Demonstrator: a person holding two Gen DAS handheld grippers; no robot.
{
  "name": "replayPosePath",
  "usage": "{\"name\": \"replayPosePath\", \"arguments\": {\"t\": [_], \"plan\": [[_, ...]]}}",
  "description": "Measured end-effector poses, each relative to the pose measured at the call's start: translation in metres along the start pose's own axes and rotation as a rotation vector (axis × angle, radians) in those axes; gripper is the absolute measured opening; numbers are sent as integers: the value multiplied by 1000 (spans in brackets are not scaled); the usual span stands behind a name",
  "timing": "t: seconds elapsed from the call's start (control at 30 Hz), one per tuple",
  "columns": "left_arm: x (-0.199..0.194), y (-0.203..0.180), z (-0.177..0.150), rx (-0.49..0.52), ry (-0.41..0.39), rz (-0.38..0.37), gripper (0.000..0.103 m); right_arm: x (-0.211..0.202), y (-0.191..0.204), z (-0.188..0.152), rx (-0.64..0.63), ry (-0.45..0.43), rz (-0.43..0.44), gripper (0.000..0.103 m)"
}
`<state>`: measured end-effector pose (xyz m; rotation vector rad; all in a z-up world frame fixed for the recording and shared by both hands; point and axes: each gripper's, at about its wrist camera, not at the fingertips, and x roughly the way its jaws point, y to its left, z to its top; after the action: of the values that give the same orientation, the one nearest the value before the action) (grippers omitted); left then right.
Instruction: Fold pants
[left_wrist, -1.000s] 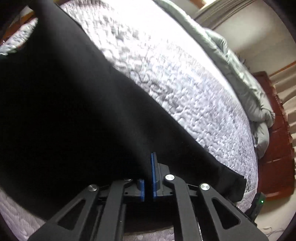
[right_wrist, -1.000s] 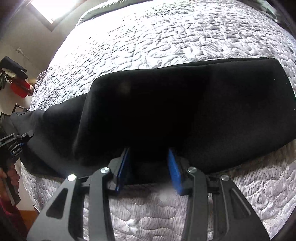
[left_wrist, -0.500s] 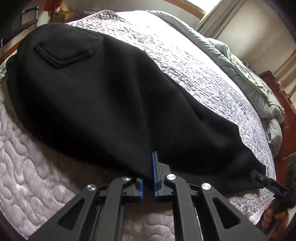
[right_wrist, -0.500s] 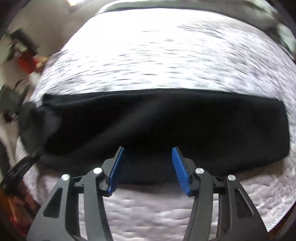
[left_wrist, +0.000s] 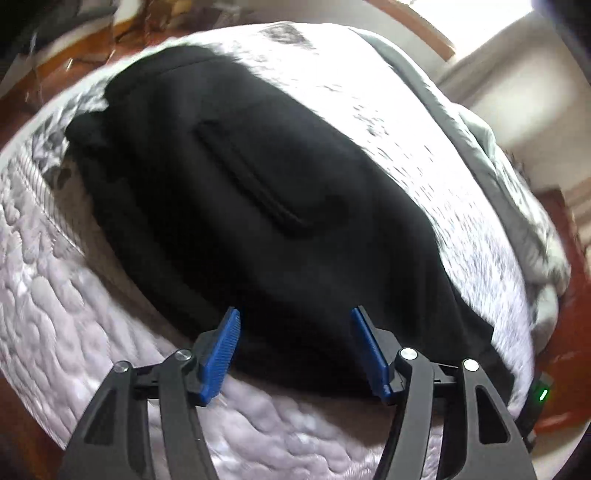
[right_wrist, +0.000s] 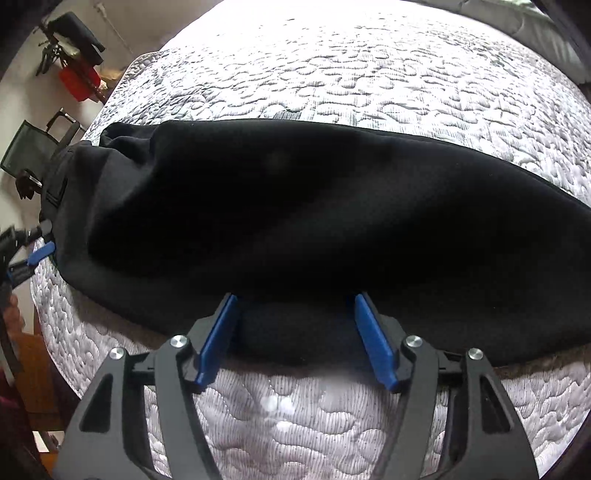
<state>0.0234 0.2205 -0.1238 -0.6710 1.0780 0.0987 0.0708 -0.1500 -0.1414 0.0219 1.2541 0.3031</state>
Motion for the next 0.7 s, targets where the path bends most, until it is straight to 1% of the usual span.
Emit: {"name": "replayPosePath", "arguments": {"t": [0.1, 0.17, 0.2, 0.27, 0.3, 0.33, 0.4, 0.43, 0.53, 0.6, 0.67, 0.7], "plan": [[8, 18, 11, -85, 26, -77, 63, 3, 4, 0, -9, -4, -15, 68], [10, 29, 16, -117, 38, -105, 64, 5, 5, 1, -5, -2, -13, 69], [10, 32, 19, -146, 30, -123, 63, 4, 3, 0, -4, -1, -10, 70], [11, 38, 18, -175, 22, -143, 59, 5, 4, 1, -5, -1, -7, 70], [12, 42, 21, -186, 15, -131, 45, 5, 4, 1, -4, -2, -7, 70], [13, 42, 22, -184, 9, -115, 34, 5, 4, 1, -3, -2, -5, 70], [11, 46, 22, -171, -10, -99, 20, 5, 4, 2, -2, -4, -2, 71], [9, 48, 22, -173, -18, -104, 17, 6, 4, 2, -2, -6, 0, 71], [-10, 49, 15, -183, -91, -116, 15, 5, 4, 1, -4, -8, 7, 73], [-30, 39, 4, -176, -171, -105, 15, 5, 4, 1, -4, -5, 9, 73], [-46, 32, -15, -146, -226, -81, 15, 5, 3, 2, -3, -2, 12, 73], [-46, 27, -17, -133, -237, -57, 15, 5, 3, 2, -3, -1, 14, 74]]}}
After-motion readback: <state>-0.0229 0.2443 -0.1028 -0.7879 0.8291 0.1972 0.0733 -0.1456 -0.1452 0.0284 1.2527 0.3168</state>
